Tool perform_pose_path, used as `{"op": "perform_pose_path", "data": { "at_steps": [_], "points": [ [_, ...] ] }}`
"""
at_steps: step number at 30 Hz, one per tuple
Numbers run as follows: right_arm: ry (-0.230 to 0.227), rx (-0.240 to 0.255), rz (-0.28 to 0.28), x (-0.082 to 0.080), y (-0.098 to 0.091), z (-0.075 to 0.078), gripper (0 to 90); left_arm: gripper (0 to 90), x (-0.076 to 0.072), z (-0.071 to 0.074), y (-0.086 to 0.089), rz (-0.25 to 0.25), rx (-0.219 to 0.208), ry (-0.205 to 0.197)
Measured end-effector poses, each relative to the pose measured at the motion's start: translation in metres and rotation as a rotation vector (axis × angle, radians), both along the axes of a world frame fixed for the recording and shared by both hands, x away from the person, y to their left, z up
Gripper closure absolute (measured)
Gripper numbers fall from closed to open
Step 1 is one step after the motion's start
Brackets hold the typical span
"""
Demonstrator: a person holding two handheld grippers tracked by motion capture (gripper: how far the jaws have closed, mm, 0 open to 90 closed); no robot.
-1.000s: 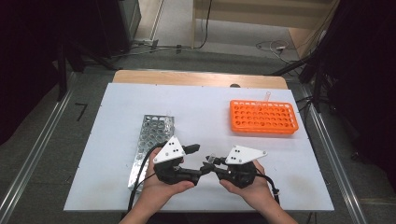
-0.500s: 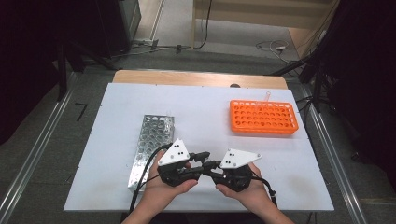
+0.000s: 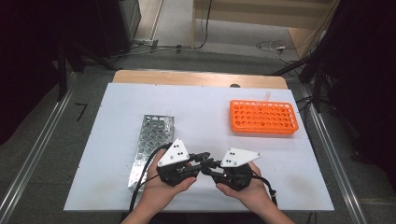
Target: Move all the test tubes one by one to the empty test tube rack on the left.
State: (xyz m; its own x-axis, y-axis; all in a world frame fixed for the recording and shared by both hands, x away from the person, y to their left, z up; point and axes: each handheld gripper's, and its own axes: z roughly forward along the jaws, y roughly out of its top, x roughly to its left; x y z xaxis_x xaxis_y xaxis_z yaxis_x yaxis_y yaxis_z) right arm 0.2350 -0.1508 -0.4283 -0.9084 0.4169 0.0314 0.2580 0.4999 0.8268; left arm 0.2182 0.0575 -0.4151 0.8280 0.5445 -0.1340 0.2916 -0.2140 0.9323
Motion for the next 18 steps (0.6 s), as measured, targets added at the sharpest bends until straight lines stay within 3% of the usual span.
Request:
{"op": "perform_pose_path", "data": {
  "at_steps": [4,12,18],
  "points": [
    [0.0,0.006,-0.002,0.001,-0.001,0.0,68.1,75.9,0.002,0.002,0.002,0.009,-0.005,-0.005],
    [0.009,0.039,-0.024,0.008,-0.01,0.0,33.2,75.9,0.011,0.009,0.017,0.066,-0.02,-0.016],
    [0.013,0.067,-0.055,0.014,-0.022,0.003,16.6,75.9,0.02,0.014,0.034,0.12,-0.032,-0.021]
  ]
}}
